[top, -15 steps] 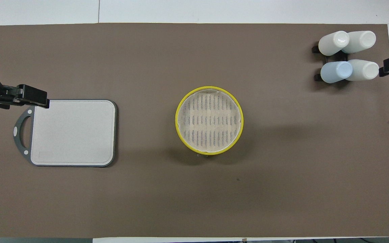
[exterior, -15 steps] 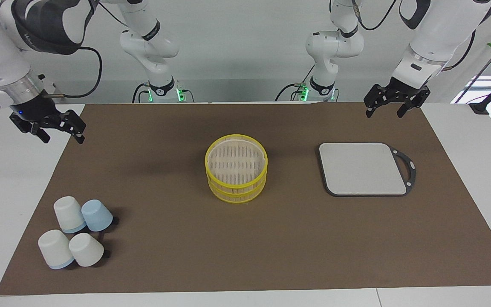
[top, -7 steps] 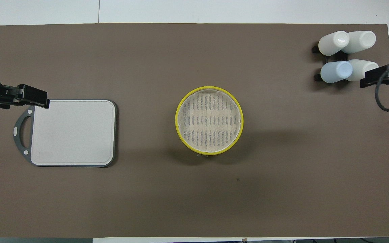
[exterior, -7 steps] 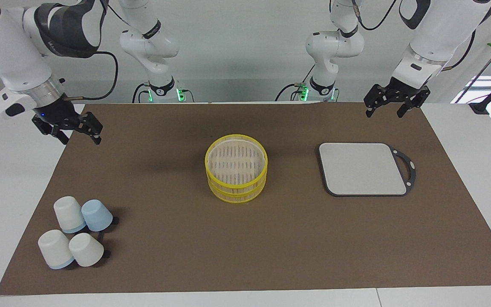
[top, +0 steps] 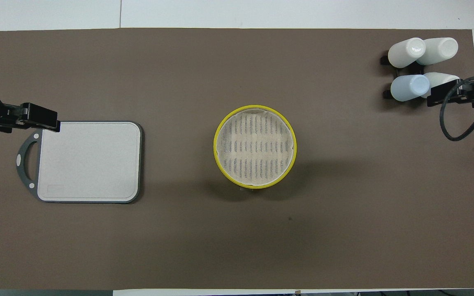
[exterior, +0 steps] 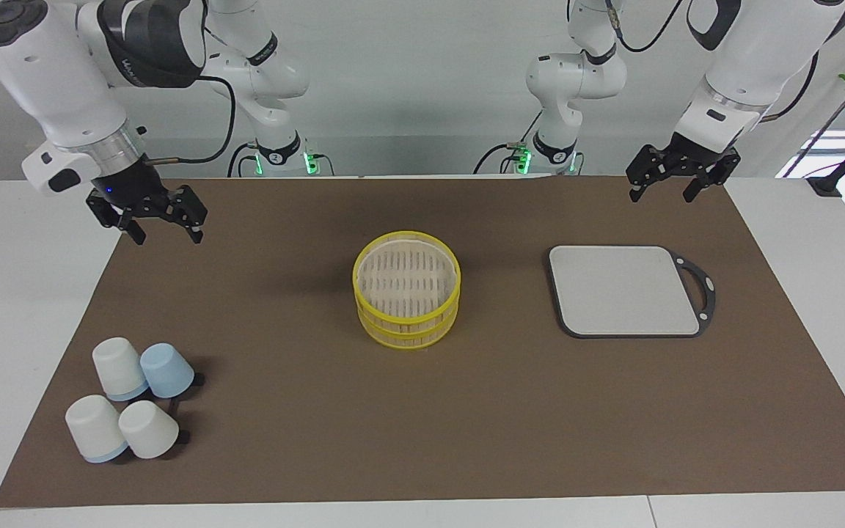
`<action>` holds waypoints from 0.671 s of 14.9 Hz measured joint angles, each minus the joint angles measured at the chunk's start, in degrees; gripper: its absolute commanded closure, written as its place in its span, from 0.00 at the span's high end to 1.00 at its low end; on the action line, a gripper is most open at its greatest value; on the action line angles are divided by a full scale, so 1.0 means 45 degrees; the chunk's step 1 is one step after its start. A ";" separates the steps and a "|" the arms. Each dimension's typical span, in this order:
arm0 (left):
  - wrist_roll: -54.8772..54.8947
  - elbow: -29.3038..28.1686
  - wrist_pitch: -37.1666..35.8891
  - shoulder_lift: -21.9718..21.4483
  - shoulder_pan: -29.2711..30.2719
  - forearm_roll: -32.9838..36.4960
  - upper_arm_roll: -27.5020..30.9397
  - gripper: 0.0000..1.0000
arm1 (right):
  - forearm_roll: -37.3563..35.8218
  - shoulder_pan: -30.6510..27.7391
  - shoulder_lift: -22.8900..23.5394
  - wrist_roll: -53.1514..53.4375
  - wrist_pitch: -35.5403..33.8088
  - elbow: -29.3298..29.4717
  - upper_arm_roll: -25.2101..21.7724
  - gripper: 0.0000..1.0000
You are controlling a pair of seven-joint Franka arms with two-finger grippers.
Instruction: Place bun in steamer
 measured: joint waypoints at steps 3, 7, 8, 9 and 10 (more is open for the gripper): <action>0.0000 0.0000 0.0000 0.0000 0.0000 0.0000 0.0000 1.00 | -0.0419 0.0000 0.0000 -0.0018 0.0008 -0.0008 0.0001 1.00; 0.0000 0.0000 0.0000 0.0000 0.0000 0.0000 0.0001 1.00 | -0.0435 0.0001 0.0000 -0.0057 -0.0097 -0.0059 0.0007 1.00; 0.0000 0.0000 0.0000 0.0000 0.0000 0.0000 0.0001 1.00 | -0.0435 0.0001 -0.0001 -0.0059 -0.0179 -0.0068 0.0009 1.00; 0.0000 0.0000 0.0000 0.0000 0.0000 0.0000 0.0001 1.00 | -0.0435 0.0001 -0.0001 -0.0059 -0.0239 -0.0075 0.0015 1.00; 0.0000 0.0000 0.0000 0.0000 0.0000 0.0000 0.0001 1.00 | -0.0434 0.0003 -0.0001 -0.0059 -0.0266 -0.0078 0.0021 1.00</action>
